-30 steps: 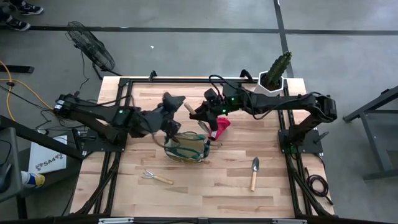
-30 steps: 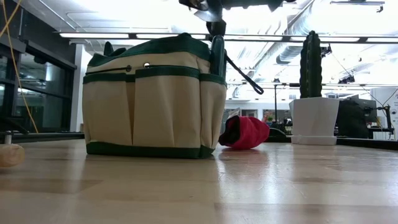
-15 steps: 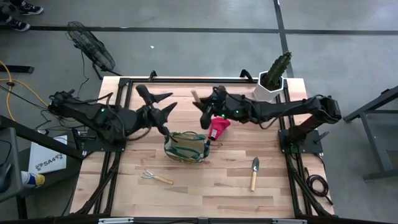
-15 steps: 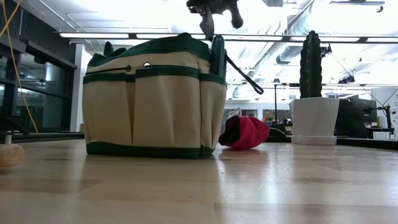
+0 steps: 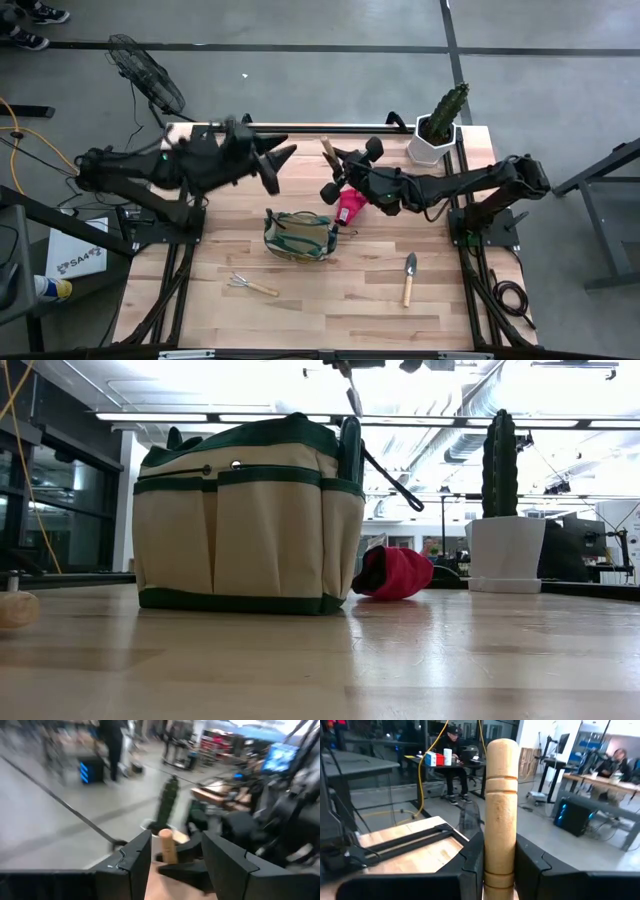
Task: Pick & Place Garden tools in Gardening bag
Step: Put the left light brown trowel into the gardening bag
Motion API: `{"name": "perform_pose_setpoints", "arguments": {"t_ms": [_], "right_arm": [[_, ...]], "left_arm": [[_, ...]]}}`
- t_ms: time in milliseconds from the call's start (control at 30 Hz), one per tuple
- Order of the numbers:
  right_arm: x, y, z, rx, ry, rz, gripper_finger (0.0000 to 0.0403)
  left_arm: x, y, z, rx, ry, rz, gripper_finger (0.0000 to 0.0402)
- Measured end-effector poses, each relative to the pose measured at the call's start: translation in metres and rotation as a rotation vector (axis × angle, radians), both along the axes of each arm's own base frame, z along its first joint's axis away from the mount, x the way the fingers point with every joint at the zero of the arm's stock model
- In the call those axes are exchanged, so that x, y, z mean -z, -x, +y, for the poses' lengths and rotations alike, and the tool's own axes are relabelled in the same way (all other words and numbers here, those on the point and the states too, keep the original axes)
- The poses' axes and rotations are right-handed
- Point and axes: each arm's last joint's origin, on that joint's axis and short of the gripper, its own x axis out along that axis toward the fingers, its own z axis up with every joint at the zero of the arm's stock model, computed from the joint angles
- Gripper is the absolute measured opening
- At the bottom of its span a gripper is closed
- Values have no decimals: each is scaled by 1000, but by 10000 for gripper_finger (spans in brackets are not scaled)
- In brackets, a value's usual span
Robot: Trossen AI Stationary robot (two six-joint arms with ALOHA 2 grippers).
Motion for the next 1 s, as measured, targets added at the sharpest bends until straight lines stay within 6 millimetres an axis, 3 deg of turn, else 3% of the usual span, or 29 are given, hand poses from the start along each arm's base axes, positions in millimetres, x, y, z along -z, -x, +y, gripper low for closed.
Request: {"name": "perform_pose_setpoints", "arguments": {"t_ms": [100,267,433,567,767,1000], "right_arm": [[0,0,1,-3,4,4,60],[0,1,0,34,26,23,60],[0,3,-2,130,101,96,60],[0,4,-3,175,142,143,60],[-1,4,-4,182,178,179,60],[0,4,-4,186,188,195,60]], "left_arm": [[-11,-1,19,78,152,6,168],[-20,-8,49,163,330,159,168],[-27,-26,71,237,438,236,168],[-35,-42,81,303,482,201,168],[-30,-66,88,305,511,221,168],[-21,-71,97,247,589,243,168]]}}
